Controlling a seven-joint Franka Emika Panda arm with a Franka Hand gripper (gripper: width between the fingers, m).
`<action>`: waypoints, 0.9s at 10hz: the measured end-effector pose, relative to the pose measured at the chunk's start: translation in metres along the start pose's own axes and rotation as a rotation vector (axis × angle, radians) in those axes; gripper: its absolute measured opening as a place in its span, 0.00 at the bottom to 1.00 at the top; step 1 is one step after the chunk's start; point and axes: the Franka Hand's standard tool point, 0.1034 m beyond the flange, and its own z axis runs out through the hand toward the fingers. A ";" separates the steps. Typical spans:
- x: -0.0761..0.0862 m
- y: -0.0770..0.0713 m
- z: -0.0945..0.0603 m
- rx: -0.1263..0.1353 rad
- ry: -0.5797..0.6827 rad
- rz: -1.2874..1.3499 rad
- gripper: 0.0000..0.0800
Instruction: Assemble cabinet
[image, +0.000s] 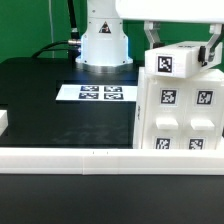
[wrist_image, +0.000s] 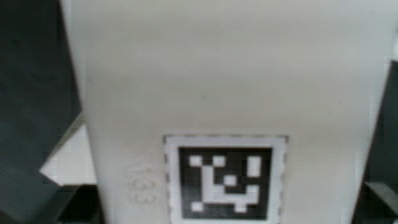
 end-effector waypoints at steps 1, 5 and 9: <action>0.001 0.001 0.000 0.006 -0.008 0.115 0.71; 0.003 0.003 0.001 0.011 -0.023 0.460 0.71; -0.006 0.000 0.003 0.012 -0.074 0.804 0.71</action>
Offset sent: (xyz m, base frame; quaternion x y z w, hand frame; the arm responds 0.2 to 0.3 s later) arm -0.0060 -0.0037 -0.0044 -0.0218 -0.0011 0.2573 0.9661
